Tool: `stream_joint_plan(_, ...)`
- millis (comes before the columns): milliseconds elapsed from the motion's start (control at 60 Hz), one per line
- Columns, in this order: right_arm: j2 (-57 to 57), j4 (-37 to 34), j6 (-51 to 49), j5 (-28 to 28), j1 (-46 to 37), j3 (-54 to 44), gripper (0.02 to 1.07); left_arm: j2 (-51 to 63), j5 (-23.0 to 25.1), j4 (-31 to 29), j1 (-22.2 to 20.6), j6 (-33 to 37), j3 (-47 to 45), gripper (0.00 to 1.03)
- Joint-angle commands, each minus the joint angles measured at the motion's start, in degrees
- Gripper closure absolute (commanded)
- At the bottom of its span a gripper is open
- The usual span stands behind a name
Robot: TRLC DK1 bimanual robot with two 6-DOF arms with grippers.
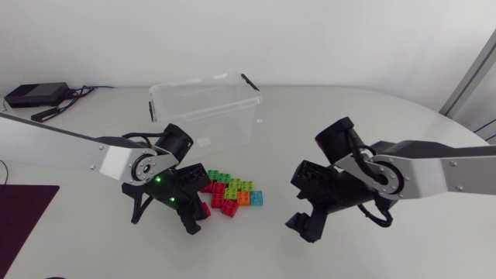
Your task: Pick up the duplo bricks and place them in the container
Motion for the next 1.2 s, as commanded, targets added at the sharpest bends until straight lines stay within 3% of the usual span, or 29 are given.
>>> stream_joint_plan(0,3.6,1.5,-3.8,-0.2,1.6,3.0,0.07,-1.5,-0.2,-3.7,-0.9,0.6,-2.4,0.79)
stream_joint_plan(150,10.0,1.0,-10.8,-1.0,2.7,8.1,0.07,-12.9,0.1,-5.3,-0.4,2.7,-4.9,0.8)
stream_joint_plan(267,14.3,1.8,-13.3,-1.4,2.8,11.0,0.07,-18.5,2.7,-6.0,3.1,5.0,-3.8,0.8)
stream_joint_plan(433,20.3,1.2,-15.2,-1.4,2.5,16.2,0.07,-19.8,5.0,-5.9,7.5,5.5,0.5,0.8)
stream_joint_plan(750,26.2,-5.6,-18.1,-2.9,3.4,24.4,0.12,-18.7,11.2,0.3,15.2,1.2,8.3,0.8)
stream_joint_plan(850,27.8,-6.8,-18.5,-2.9,4.1,26.2,0.2,-17.9,11.2,4.2,16.8,-0.7,9.2,0.8)
stream_joint_plan(933,29.7,-7.5,-18.6,-2.9,4.7,27.5,0.32,-16.3,11.3,8.0,18.2,-3.5,10.1,0.8)
stream_joint_plan(1083,31.2,-8.7,-18.8,-2.9,4.8,28.4,0.69,-14.2,11.4,12.9,19.6,-6.6,11.3,0.8)
stream_joint_plan(1183,31.3,-9.9,-18.8,-2.9,4.4,28.6,0.74,-12.8,11.4,15.9,20.2,-8.7,12.2,0.79)
